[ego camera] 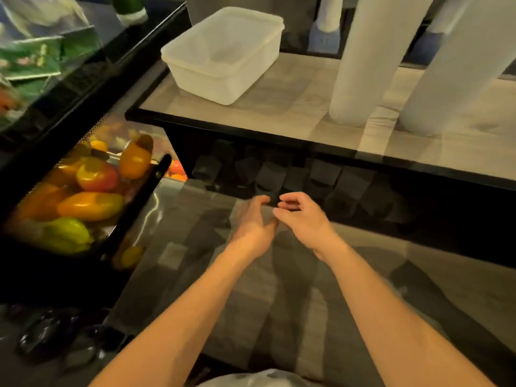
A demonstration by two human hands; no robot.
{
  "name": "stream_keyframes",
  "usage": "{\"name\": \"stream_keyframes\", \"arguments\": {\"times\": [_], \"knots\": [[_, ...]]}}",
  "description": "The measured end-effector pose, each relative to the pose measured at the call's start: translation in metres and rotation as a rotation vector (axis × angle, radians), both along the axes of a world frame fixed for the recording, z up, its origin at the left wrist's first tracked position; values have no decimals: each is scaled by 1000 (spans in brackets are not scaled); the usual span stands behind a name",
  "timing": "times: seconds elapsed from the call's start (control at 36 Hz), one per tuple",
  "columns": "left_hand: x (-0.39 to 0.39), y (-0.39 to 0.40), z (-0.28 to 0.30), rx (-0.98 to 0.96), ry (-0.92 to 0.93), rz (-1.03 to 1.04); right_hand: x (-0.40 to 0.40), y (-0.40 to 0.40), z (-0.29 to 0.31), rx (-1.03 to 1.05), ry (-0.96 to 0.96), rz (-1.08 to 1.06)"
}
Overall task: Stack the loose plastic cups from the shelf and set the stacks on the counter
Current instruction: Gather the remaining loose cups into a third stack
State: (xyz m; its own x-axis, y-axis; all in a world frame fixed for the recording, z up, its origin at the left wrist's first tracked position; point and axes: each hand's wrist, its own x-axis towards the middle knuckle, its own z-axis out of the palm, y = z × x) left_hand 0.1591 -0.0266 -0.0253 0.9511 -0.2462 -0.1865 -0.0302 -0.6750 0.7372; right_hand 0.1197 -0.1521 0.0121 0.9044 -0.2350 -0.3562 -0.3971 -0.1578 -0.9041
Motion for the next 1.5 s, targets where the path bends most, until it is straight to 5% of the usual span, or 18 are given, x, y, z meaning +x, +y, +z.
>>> {"name": "stream_keyframes", "arguments": {"times": [0.19,0.31,0.39,0.53,0.64,0.83,1.03,1.19,1.42,1.5], "knots": [[96,25,-7,285,-109,-32,54,29,-11,-117,69,6],[158,24,-5,650,89,-161,79,34,-17,-209,151,26],[189,29,-15,693,209,-165,96,36,-22,-309,256,38],[230,40,-39,555,-141,-204,119,37,-24,-624,474,93],[242,47,-49,219,-65,-103,144,35,-38,-660,622,171],[254,59,-66,60,195,-2,167,32,-76,-656,495,229],[264,60,-83,60,341,7,164,28,-81,-715,401,284],[225,21,-57,125,117,-326,125,19,-76,-730,538,344],[146,8,-84,393,55,-469,47,10,-75,-600,397,158],[120,8,-83,359,-35,-502,21,7,-72,-625,339,99]]}}
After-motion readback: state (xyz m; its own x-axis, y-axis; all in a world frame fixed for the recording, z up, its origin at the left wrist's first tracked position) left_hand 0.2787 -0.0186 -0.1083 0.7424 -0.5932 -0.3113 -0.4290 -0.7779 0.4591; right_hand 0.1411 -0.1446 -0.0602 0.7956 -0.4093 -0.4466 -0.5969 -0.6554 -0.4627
